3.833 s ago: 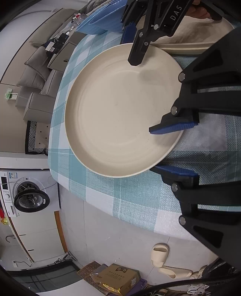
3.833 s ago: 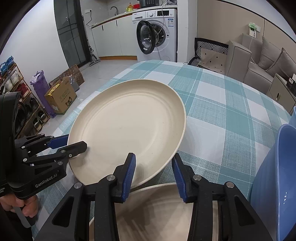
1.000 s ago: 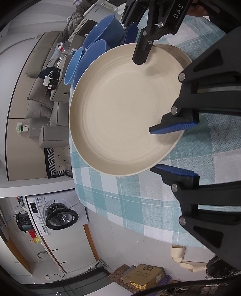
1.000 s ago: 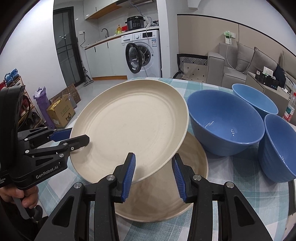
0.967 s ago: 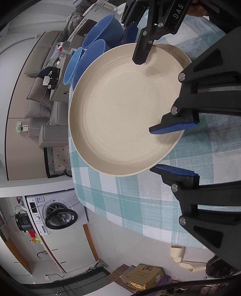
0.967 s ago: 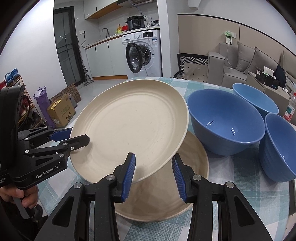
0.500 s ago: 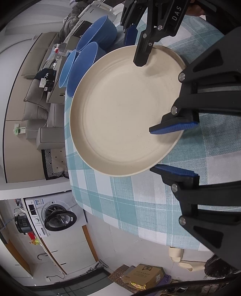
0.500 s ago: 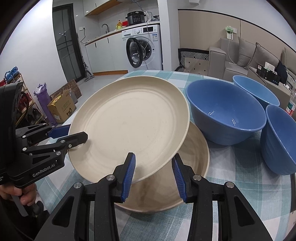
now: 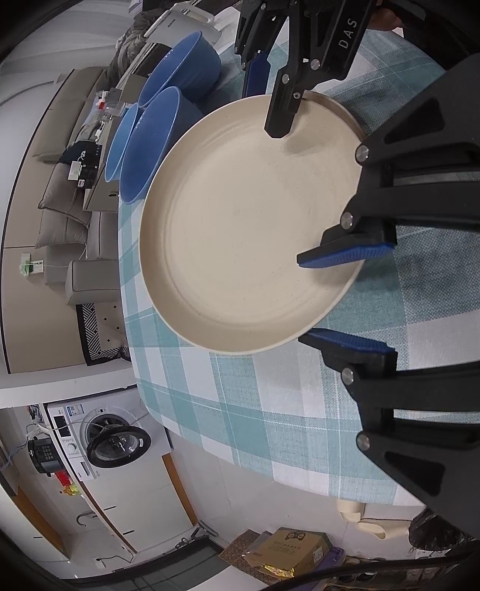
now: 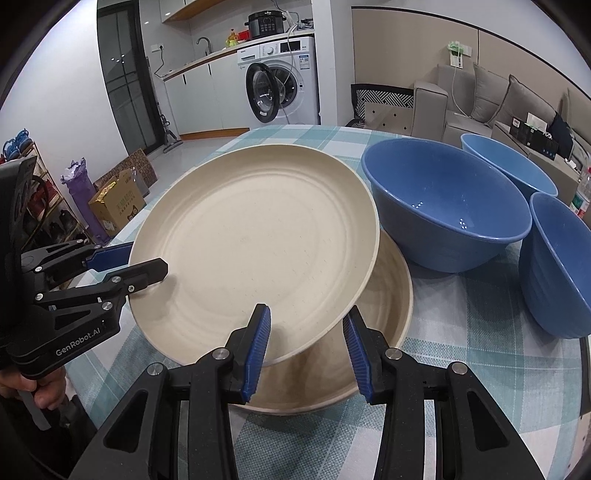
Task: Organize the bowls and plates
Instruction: 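Lower the held cream plate onto the other plate and open the left tool, then withdraw both tools from the stacked plates toward the blue bowls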
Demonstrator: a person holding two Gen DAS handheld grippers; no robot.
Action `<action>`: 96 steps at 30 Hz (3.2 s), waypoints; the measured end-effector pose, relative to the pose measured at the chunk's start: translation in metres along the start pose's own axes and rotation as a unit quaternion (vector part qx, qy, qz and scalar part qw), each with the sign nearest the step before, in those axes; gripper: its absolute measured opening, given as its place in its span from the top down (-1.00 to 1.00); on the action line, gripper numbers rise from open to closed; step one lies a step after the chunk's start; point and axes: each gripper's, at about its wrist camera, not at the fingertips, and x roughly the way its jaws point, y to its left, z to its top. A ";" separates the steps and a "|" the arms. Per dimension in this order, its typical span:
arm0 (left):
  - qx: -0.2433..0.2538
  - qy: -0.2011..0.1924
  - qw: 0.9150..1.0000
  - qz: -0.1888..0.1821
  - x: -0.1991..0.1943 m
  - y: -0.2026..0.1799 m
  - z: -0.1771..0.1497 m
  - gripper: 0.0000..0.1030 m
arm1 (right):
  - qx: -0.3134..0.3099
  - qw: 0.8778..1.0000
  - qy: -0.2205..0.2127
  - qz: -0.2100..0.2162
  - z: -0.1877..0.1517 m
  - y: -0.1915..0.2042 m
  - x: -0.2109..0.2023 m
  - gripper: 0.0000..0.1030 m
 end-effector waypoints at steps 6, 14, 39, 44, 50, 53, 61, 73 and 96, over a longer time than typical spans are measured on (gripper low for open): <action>0.009 0.003 1.000 -0.007 0.001 -0.007 -0.001 0.37 | 0.003 1.000 0.011 -0.004 -0.004 -0.007 0.001 0.19; 0.010 0.006 1.000 -0.011 0.001 -0.010 -0.002 0.37 | -0.001 1.000 0.016 -0.011 -0.007 -0.007 -0.001 0.19; 0.016 0.016 1.000 -0.019 0.013 -0.021 -0.005 0.34 | -0.020 0.999 0.025 -0.041 -0.014 -0.003 -0.007 0.10; 0.018 0.017 1.000 -0.018 0.014 -0.022 -0.006 0.33 | -0.026 0.998 0.027 -0.045 -0.016 -0.002 -0.006 0.08; 0.029 0.015 0.999 -0.009 0.014 -0.024 -0.006 0.29 | -0.039 0.997 0.029 -0.062 -0.019 0.003 -0.004 0.06; 0.036 0.016 0.999 -0.008 0.014 -0.027 -0.007 0.19 | -0.042 0.996 0.031 -0.069 -0.019 0.002 -0.003 0.03; 0.042 0.016 0.999 -0.005 0.015 -0.029 -0.007 0.12 | -0.052 0.996 0.032 -0.064 -0.019 0.003 -0.001 -0.11; 0.021 0.016 0.999 -0.018 0.012 -0.020 -0.004 -0.37 | -0.044 0.998 0.009 -0.049 -0.016 0.004 -0.013 -0.75; 0.003 -0.039 0.997 -0.062 -0.021 -0.019 0.019 -1.00 | 0.014 0.995 -0.074 -0.064 -0.001 -0.041 -0.082 -0.98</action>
